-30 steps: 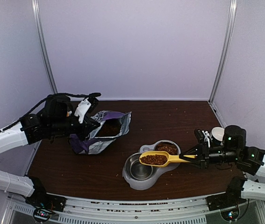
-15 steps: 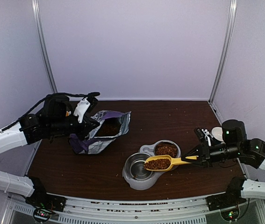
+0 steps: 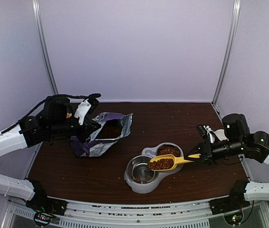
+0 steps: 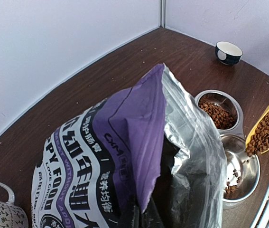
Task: Serve the pet food
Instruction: Place the pet food bowl.
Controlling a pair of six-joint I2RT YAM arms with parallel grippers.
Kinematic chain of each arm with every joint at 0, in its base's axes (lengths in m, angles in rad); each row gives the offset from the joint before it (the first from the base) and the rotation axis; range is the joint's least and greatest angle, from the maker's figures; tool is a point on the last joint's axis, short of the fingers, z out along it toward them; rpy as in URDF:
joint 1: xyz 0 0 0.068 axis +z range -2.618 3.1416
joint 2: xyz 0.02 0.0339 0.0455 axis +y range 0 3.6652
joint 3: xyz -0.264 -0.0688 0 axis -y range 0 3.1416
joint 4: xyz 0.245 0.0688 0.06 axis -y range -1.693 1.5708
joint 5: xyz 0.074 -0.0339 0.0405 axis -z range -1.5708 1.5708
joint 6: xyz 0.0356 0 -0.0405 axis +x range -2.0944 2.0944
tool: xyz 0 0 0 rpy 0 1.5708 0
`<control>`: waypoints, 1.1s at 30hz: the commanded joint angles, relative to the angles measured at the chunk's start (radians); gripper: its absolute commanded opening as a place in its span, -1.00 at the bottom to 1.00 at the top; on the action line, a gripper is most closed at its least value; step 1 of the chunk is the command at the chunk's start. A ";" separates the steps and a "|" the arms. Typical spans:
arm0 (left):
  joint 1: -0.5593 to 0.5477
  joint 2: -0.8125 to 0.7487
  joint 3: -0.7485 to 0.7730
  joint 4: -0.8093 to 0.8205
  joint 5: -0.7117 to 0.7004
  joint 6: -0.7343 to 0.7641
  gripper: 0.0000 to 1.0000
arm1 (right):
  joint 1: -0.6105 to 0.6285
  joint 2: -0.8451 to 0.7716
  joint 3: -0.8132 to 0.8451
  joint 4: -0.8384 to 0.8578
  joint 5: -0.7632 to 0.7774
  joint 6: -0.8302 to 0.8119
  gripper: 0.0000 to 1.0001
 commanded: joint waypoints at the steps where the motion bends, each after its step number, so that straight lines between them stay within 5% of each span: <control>1: 0.005 -0.026 0.009 0.028 -0.016 0.010 -1.00 | -0.005 0.033 0.069 -0.056 0.024 -0.070 -1.00; 33: 0.005 -0.015 0.012 0.028 -0.010 0.011 -1.00 | 0.087 0.333 0.411 -0.323 0.147 -0.367 -1.00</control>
